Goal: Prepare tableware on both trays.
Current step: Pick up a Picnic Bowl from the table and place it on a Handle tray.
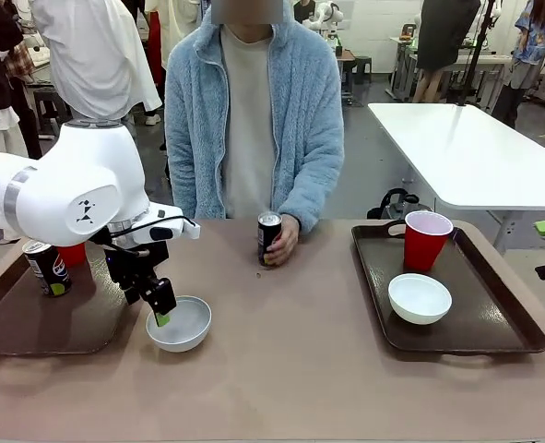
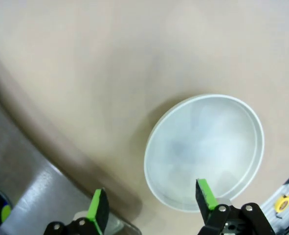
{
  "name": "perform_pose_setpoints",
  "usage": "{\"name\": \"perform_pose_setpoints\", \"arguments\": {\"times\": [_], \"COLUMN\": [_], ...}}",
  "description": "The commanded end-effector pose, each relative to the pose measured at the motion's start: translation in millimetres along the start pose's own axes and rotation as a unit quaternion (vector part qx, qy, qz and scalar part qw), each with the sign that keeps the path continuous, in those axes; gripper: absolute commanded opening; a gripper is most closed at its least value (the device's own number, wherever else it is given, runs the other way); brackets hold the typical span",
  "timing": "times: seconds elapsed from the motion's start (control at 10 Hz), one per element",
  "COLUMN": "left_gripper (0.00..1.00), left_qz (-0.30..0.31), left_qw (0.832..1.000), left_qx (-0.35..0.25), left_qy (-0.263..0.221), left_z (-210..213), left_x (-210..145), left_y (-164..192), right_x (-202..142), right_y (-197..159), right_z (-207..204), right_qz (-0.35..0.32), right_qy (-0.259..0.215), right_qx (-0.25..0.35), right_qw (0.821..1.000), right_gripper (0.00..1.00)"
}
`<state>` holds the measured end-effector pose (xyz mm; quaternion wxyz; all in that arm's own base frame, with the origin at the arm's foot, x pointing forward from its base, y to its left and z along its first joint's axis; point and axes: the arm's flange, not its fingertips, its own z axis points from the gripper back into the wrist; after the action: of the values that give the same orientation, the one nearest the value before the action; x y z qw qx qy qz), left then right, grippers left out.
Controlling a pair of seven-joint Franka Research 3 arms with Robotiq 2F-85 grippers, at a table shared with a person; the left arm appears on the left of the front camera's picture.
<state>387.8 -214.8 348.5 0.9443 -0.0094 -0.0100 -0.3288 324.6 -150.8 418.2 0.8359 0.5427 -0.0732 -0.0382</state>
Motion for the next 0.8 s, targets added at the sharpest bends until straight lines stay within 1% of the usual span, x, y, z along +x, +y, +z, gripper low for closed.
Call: {"name": "perform_pose_setpoints", "arguments": {"times": [0.0, 0.1, 0.3, 0.4, 0.6, 0.7], "left_gripper": [0.37, 0.0, 0.0, 0.19, 0.0, 0.0], "left_qz": [-0.012, -0.014, -0.013, -0.011, -0.006, -0.003], "left_qw": [1.0, 1.0, 1.0, 1.0, 1.0, 1.0], "left_qx": [0.004, 0.005, 0.003, 0.004, 0.001, -0.001], "left_qy": [0.001, 0.005, 0.007, 0.006, 0.003, 0.002], "left_z": [-12.6, -15.9, -16.1, -14.9, -12.8, -10.8], "left_x": [2.1, 2.8, 3.6, 3.0, 2.0, 1.2], "left_y": [-2.1, -3.1, -3.3, -2.9, 0.1, 1.5], "right_x": [1.0, 1.0, 1.0, 1.0, 1.0, 1.0], "right_y": [-0.5, -0.5, -0.5, -0.5, -0.5, -0.5], "right_z": [0.0, 0.0, 0.0, 0.0, 0.0, 0.0], "right_qz": [0.01, 0.01, 0.01, 0.01, 0.01, 0.01], "right_qy": [-0.007, -0.007, -0.007, -0.007, -0.007, -0.007], "right_qx": [0.014, 0.014, 0.014, 0.014, 0.014, 0.014], "right_qw": [1.0, 1.0, 1.0, 1.0, 1.0, 1.0], "right_gripper": [1.0, 1.0, 1.0, 1.0, 1.0, 1.0]}}
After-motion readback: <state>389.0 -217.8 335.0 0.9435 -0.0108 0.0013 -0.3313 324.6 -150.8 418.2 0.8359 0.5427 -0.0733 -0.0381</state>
